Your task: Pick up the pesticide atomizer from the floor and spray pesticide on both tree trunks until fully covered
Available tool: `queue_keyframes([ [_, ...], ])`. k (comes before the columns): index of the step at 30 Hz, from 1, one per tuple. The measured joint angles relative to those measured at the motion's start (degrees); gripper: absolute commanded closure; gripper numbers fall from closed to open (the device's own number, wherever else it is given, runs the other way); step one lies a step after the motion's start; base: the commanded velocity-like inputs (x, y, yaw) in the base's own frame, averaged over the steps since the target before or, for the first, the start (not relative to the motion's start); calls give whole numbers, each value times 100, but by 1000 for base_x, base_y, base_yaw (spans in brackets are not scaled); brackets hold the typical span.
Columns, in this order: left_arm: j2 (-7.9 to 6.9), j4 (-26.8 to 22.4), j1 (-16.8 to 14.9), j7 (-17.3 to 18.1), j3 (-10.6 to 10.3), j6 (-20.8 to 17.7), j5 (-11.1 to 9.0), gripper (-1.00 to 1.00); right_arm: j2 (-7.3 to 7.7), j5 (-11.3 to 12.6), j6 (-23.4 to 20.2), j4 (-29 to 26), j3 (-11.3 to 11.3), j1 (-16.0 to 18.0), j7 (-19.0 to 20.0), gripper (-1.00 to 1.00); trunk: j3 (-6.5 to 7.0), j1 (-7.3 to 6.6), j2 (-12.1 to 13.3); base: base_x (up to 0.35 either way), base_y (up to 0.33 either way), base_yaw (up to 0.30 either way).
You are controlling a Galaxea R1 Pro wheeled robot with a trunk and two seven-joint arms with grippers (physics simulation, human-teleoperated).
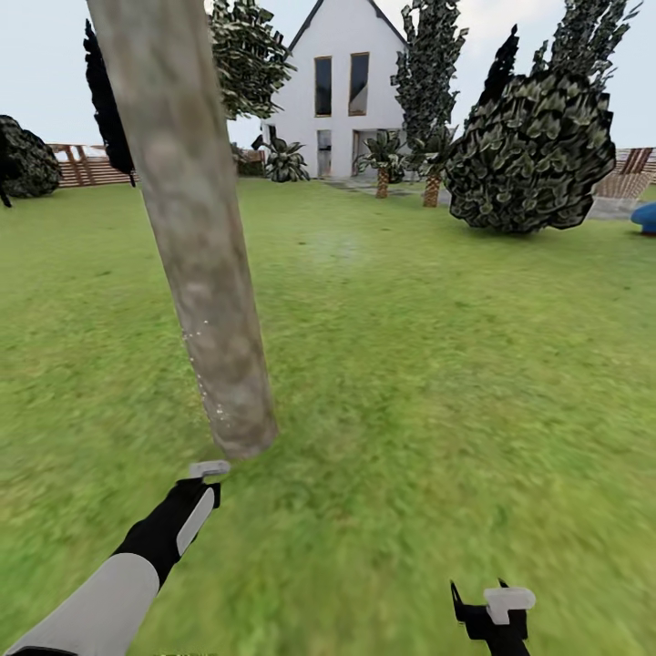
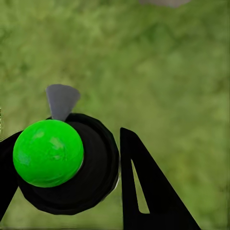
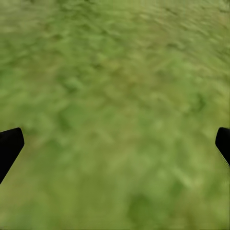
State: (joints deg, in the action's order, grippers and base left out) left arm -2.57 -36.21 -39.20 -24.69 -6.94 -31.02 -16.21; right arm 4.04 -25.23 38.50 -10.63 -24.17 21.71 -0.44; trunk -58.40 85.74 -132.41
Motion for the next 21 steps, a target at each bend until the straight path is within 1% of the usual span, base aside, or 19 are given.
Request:
queue_keyframes([
  [4, 0, 0, 0, 0, 0, 0, 0, 100, 0, 0, 0, 0, 0, 0, 0, -100, 0, 0, 0, 84, -271, 275],
  [6, 1, 0, 0, 0, 0, 0, -1, 100, 0, 0, 0, 0, 0, 0, 0, -100, 0, 0, 0, 87, -271, 174],
  [14, 2, 0, 0, 0, 0, 0, -1, 100, 33, -4, 0, 0, 0, 0, 9, -100, 0, 0, 0, 92, -271, 14],
  [19, 1, 0, 0, 0, 0, 0, -1, 100, 12, -1, 0, 0, 1, 0, 9, -100, 0, 0, 0, 93, -271, 3],
  [21, 1, 0, 0, 0, 0, 0, -1, 100, 8, 0, 0, 0, 0, 0, 9, -100, 0, 0, 0, 95, -271, 108],
])
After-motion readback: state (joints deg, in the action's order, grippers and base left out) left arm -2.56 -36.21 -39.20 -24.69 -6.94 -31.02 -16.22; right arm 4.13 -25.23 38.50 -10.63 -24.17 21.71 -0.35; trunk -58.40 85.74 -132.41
